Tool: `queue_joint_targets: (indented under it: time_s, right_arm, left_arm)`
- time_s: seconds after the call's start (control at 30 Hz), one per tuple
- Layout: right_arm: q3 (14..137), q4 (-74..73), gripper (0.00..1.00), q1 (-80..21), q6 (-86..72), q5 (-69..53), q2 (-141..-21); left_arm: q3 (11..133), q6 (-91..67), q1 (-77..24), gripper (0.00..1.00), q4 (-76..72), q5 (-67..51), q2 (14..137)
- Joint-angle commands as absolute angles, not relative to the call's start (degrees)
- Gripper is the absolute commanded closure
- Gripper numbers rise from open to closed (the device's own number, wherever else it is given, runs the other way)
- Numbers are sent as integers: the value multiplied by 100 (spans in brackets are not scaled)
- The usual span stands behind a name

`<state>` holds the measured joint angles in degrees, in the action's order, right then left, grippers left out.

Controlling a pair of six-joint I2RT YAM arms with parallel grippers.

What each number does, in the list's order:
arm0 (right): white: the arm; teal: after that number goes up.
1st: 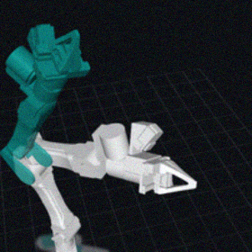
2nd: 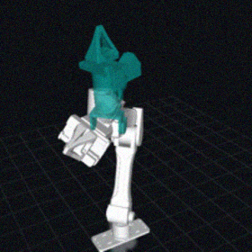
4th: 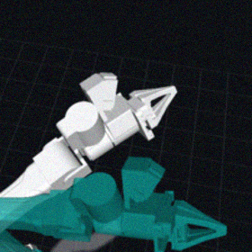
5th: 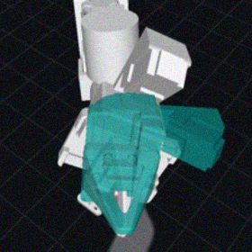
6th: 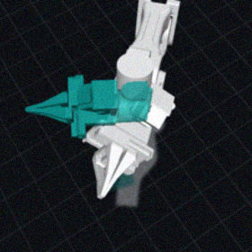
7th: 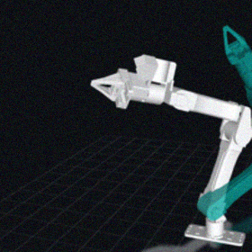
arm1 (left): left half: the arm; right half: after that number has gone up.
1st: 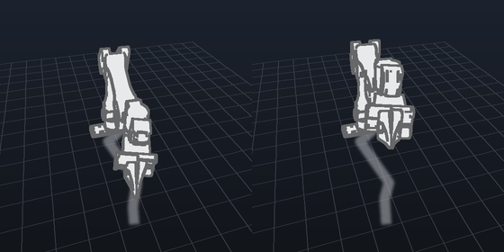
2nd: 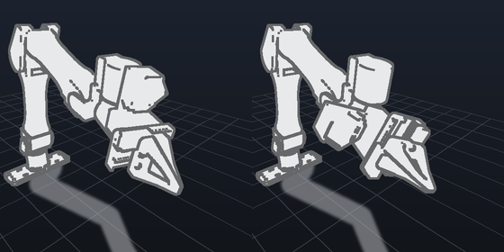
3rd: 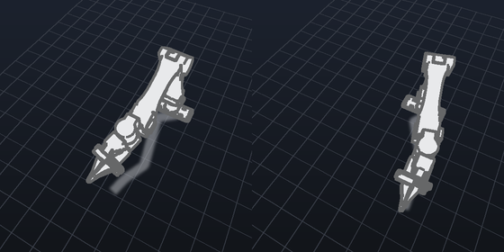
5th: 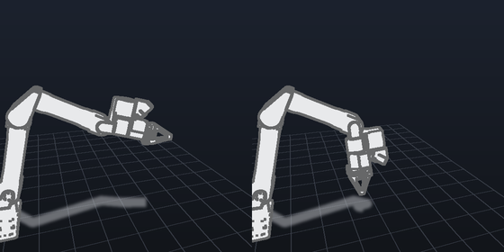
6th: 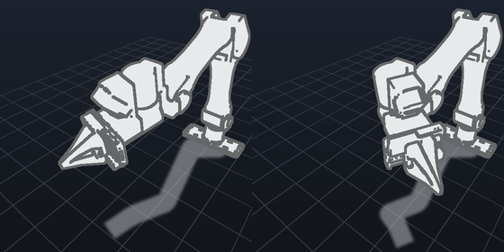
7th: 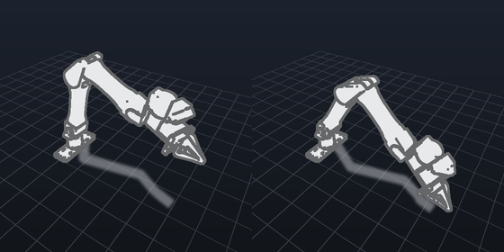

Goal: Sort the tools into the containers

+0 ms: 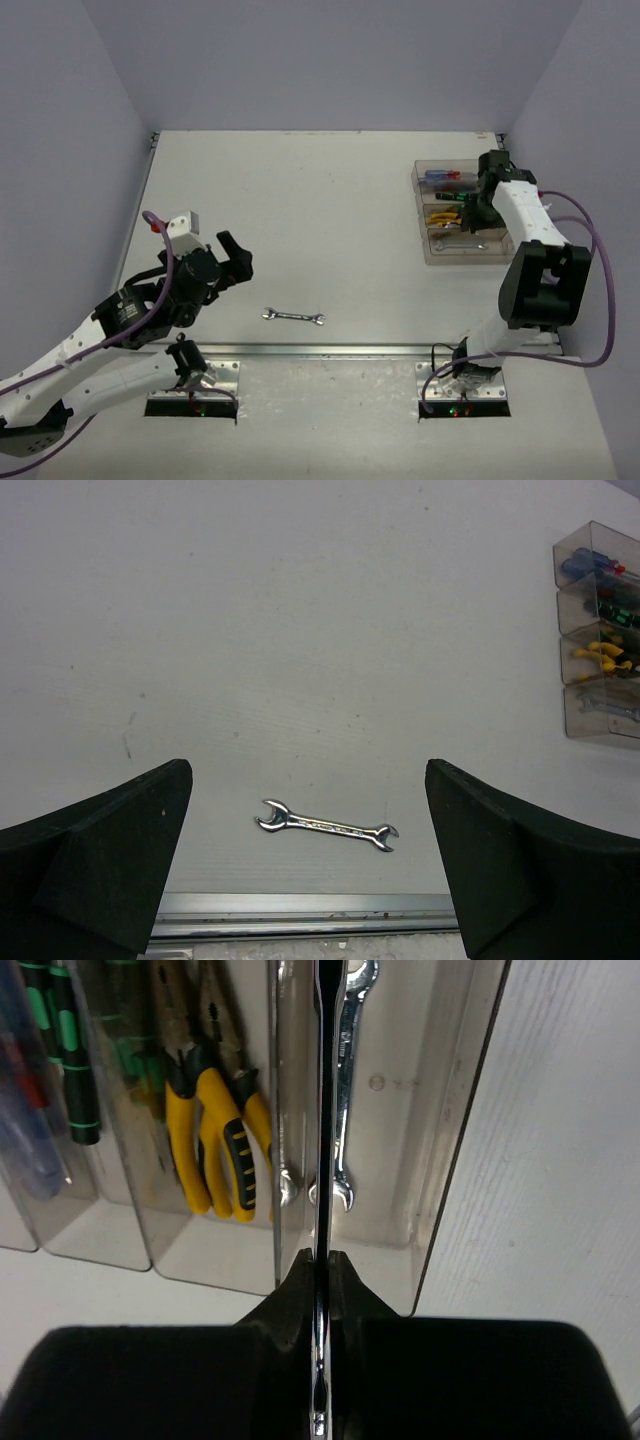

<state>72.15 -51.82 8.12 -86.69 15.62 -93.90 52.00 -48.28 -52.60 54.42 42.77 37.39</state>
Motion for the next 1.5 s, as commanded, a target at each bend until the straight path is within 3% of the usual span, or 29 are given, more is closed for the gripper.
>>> queue_joint_targets:
  time_s: [0.0, 0.13, 0.63, 0.73, 0.83, 0.9, 1.07, 1.17, 1.37, 1.47]
  right_arm:
    - [6911, -5257, 100, 835, -8938, 1872, -9291]
    - [6510, -4694, 100, 835, -8682, 1820, -9180]
    - [6943, -4649, 99, 836, -8166, 1819, -9958]
    - [6922, -4649, 87, 835, -8173, 1783, -9941]
    - [6993, -4649, 60, 844, -8063, 1705, -9926]
    - [7053, -4649, 49, 839, -7981, 1670, -9893]
    - [7189, -4649, 37, 835, -7814, 1711, -9625]
    - [7382, -4617, 32, 842, -7521, 1574, -9233]
    - [7370, -4163, 10, 795, -6244, 839, -8282]
    - [7356, -4105, 4, 703, -5494, 501, -8033]
  left_arm:
    - [5159, -4676, -5300, 0, 5133, 4228, 3753]
    - [5159, -4650, -5300, 0, 5115, 4201, 3825]
    - [5150, -4605, -5300, 0, 5054, 4148, 3894]
    - [5137, -4562, -5305, 0, 5024, 4100, 3894]
    - [5115, -4427, -5300, 0, 4902, 3991, 3946]
    - [5128, -4373, -5300, 0, 4878, 3960, 4063]
    - [5329, -4972, -5300, 0, 5343, 4205, 4811]
    - [5320, -5965, -5301, 0, 5447, 3902, 5402]
    - [5468, -8632, -5300, 0, 5990, 3164, 6975]
    - [5484, -8796, -5300, 1, 5555, 2716, 7479]
